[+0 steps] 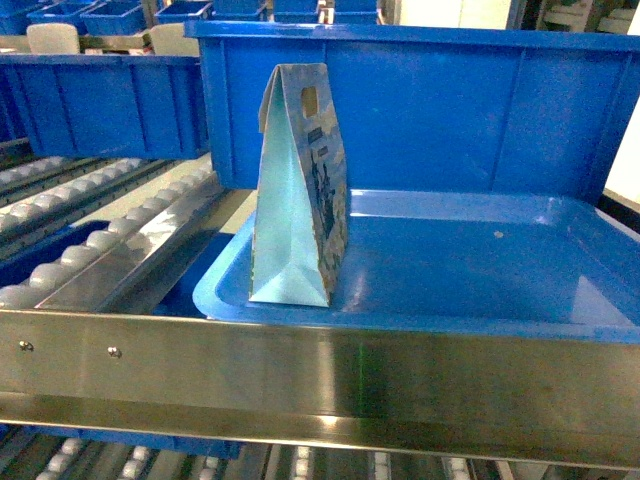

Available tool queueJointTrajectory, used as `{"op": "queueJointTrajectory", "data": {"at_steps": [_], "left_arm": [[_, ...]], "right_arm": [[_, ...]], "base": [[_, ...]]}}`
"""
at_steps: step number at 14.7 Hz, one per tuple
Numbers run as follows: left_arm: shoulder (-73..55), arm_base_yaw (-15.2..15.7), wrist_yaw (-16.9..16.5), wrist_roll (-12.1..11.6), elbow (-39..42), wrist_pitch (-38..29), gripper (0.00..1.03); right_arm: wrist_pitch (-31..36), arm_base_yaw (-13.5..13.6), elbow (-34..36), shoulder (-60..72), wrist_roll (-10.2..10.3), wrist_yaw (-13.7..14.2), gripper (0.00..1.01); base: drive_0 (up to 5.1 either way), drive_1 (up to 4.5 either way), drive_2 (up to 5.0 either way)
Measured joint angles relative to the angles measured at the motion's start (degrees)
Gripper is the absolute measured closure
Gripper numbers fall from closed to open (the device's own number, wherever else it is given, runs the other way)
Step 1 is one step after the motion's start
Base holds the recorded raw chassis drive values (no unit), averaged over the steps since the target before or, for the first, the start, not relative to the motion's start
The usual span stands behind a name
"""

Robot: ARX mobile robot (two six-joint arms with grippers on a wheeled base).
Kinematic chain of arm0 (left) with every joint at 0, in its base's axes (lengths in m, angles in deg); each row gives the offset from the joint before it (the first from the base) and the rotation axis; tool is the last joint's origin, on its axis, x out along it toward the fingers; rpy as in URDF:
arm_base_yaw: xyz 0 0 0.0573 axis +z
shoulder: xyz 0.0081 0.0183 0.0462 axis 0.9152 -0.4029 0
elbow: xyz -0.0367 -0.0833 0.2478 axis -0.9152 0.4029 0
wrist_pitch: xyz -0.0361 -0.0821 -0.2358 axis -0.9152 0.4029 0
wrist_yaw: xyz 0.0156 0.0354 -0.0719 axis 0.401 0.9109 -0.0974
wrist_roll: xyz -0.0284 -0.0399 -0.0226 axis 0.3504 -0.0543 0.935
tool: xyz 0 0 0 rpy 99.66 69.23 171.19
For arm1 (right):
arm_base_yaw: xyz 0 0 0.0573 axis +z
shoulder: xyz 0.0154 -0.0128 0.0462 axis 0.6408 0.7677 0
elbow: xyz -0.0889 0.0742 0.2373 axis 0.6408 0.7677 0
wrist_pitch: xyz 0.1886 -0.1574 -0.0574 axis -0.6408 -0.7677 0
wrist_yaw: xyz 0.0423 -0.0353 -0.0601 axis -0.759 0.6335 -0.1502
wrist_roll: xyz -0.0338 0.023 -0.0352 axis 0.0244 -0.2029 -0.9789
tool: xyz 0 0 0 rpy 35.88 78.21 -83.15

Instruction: Move flower gift bag to table near conveyor

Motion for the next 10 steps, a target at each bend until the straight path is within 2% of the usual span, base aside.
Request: {"op": "queueJointTrajectory", "data": {"at_steps": [4,7,10], "left_arm": [[0.00,0.00,0.00,0.00,0.00,-0.02,0.05],[0.00,0.00,0.00,0.00,0.00,-0.02,0.05],[0.00,0.00,0.00,0.00,0.00,-0.04,0.05]], "right_arm": [[-1.79,-6.56,5.44,-9.77,-1.36,-4.02,0.98],[-3.63,-9.51,9.49,-13.18,-1.51,-6.38,0.98],[-4.35,-12.04,13.18,-17.25,-1.95,-9.88,0.98]], "base": [[0.0,0.00,0.0],[0.0,0.00,0.0],[0.0,0.00,0.0]]}}
